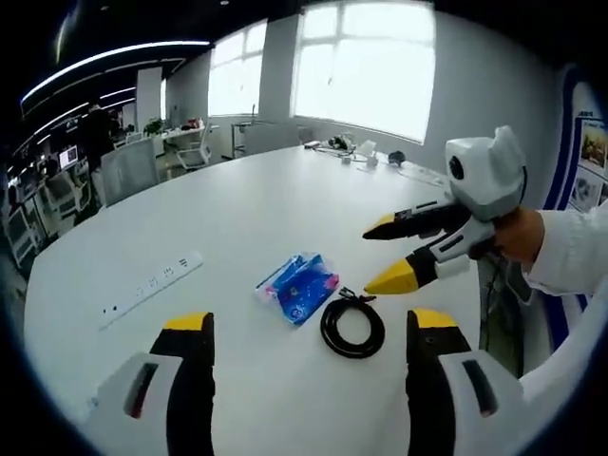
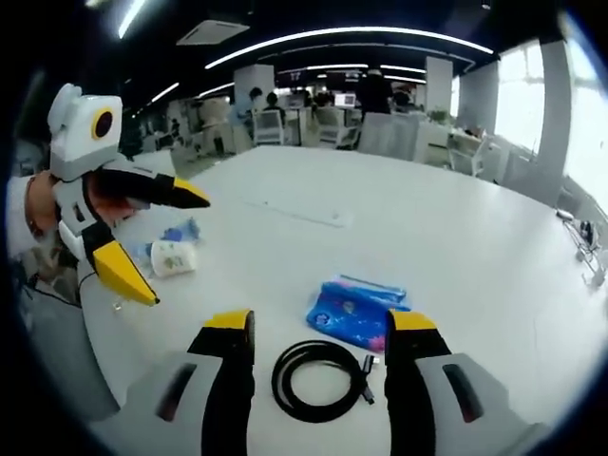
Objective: Arrange the tabletop items into an orderly group along one side of the table until the central work area is clear of visible clutter.
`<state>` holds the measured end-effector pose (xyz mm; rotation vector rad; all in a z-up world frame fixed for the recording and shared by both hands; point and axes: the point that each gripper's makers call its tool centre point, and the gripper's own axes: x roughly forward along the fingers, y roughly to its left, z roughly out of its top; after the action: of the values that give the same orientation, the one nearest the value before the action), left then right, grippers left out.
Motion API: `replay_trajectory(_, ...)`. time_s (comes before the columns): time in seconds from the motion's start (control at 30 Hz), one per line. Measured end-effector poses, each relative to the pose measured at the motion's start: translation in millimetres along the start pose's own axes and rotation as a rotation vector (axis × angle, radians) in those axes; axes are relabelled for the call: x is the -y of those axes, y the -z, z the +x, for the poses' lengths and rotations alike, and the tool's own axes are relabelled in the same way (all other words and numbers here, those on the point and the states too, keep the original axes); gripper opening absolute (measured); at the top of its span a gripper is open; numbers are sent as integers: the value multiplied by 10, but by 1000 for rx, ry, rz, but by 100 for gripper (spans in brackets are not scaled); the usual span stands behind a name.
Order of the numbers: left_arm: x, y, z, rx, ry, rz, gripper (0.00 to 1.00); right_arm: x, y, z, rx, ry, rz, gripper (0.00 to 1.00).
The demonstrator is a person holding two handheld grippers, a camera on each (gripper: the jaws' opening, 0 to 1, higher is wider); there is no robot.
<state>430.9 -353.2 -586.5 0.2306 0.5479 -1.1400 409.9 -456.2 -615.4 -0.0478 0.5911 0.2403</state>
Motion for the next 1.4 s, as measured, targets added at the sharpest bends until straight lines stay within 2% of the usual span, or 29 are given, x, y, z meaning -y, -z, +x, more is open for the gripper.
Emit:
replay_trajectory(0.27,-122,-47,-276,29,-40,-5,85,-143,-174,-13,21,-23,-36,54)
replay_trajectory(0.67,-311,13,-669,49,-109,-15,85,-433,-380,33,43,-66,-79,55)
replay_trajectory(1.1,-599,244,-1223,52,-197,-39,86,-800,-572,94,62,-102,-116,55)
replay_trajectory(1.4,-774,423,-1618,56,-245,-61,85,-1132,-679,161,65,-127,-139,54)
